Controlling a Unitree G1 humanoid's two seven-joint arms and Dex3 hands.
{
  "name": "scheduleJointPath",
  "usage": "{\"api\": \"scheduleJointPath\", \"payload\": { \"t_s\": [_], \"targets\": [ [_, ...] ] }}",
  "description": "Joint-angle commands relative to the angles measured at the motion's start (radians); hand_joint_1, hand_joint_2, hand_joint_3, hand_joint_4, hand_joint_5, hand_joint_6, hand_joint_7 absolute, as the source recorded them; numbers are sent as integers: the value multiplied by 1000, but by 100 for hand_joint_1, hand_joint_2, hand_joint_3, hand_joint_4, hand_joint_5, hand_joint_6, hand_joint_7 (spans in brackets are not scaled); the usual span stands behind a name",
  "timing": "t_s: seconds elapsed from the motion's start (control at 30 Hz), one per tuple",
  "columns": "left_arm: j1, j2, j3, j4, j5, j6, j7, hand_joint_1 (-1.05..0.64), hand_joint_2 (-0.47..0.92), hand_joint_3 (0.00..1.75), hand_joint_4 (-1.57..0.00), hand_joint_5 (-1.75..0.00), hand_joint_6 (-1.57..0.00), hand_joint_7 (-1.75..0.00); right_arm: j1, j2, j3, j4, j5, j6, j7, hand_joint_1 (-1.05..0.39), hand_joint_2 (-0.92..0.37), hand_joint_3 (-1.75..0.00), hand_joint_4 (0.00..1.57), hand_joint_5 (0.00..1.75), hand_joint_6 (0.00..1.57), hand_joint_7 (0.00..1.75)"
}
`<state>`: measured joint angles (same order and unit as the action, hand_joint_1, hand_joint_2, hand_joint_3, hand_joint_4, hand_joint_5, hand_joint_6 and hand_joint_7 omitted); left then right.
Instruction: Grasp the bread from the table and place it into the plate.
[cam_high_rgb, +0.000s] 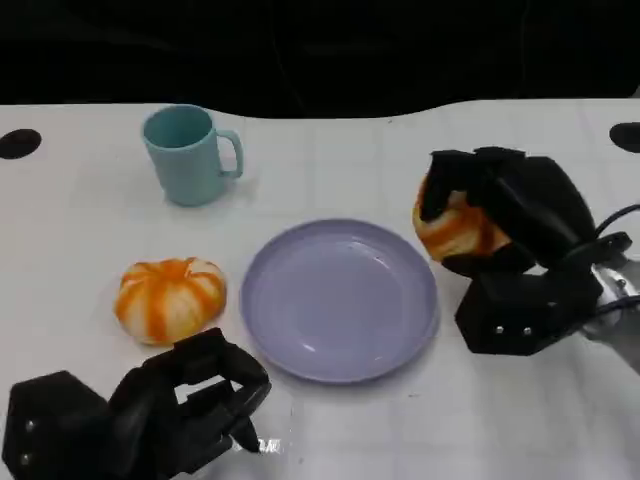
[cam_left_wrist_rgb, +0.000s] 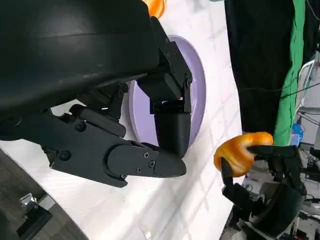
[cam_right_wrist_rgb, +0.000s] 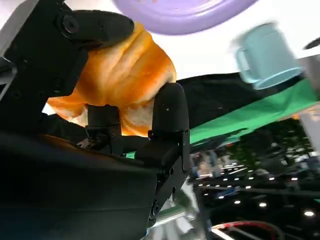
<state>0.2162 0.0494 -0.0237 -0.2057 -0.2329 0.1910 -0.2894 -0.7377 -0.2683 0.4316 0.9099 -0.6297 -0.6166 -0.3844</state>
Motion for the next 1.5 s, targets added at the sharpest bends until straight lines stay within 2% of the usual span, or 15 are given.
{"api": "scheduleJointPath", "payload": {
  "t_s": [0.03, 0.4, 0.63, 0.73, 0.77, 0.8, 0.83, 0.93, 0.97, 1.03, 1.07, 1.13, 1.23, 1.37, 1.5],
  "targets": [
    [3, 7, 9, 2, -1, -3, 9, -51, 92, 29, -73, -175, -72, -140, -9, 27, -9, -37, 25, -22, 49, -3, -26, -137, 99, 175, 74, 175],
    [6, 3, 3, -2, 2, -3, 11, -49, 92, 29, -74, -175, -72, -140, -39, 95, 38, -28, -10, -40, 125, -5, -22, -138, 100, 175, 79, 171],
    [6, 1, -1, 1, 7, -11, 12, -50, 92, 29, -74, -175, -73, -141, -47, 124, 77, 3, -41, -39, 140, -10, -26, -130, 98, 175, 75, 172],
    [5, 1, 0, 2, 4, -10, 10, -51, 92, 29, -74, -175, -72, -140, -45, 134, 77, 30, -25, -69, 155, -10, -28, -128, 98, 175, 82, 157],
    [4, 1, -1, 2, 4, -9, 11, -51, 92, 28, -74, -175, -73, -140, -44, 139, 75, 38, -18, -74, 161, -11, -29, -129, 95, 174, 89, 130],
    [4, 1, -1, 2, 6, -9, 12, -51, 92, 28, -74, -175, -73, -140, -42, 145, 71, 46, -8, -78, 169, -11, -29, -129, 94, 174, 93, 116],
    [3, 2, -2, 4, 8, -12, 11, -51, 92, 27, -75, -175, -73, -140, -41, 149, 68, 52, 0, -79, 179, -13, -34, -115, 88, 168, 90, 97],
    [2, 1, -1, 4, 6, -11, 12, -51, 92, 28, -75, -175, -74, -139, -39, 145, 71, 45, 7, -63, 220, -21, -50, -81, 74, 141, 79, 67],
    [2, 0, 0, 3, 4, -8, 13, -50, 92, 27, -75, -175, -74, -139, -39, 138, 77, 36, 1, -54, 235, -28, -61, -62, 66, 113, 71, 48],
    [3, -1, -1, 1, 5, -5, 15, -50, 92, 27, -75, -175, -74, -138, -40, 127, 84, 21, -8, -47, 256, -37, -83, -25, 62, 67, 66, 21],
    [3, 0, -2, 1, 7, -6, 15, -50, 92, 27, -75, -175, -74, -138, -40, 122, 86, 15, -13, -43, 262, -42, -87, -17, 57, 55, 63, 14],
    [3, 0, -3, -1, 10, -5, 17, -50, 92, 27, -75, -175, -74, -138, -39, 116, 90, 2, -19, -30, 276, -48, -91, -12, 49, 42, 58, 7],
    [4, 2, -4, -4, 7, -4, 18, -50, 92, 27, -74, -175, -74, -138, -33, 103, 95, -28, -27, -8, 310, -57, -92, -16, 36, 33, 51, 2],
    [5, 5, -4, -2, 10, -15, 15, -51, 92, 28, -74, -175, -74, -138, -18, 90, 93, -75, -23, 20, 355, -65, -92, -21, 25, 28, 42, 0],
    [4, 6, -3, 4, 7, -20, 11, -51, 92, 29, -74, -175, -73, -138, 3, 78, 81, -125, -6, 43, 402, -69, -92, -27, 21, 27, 37, 0]
  ]
}}
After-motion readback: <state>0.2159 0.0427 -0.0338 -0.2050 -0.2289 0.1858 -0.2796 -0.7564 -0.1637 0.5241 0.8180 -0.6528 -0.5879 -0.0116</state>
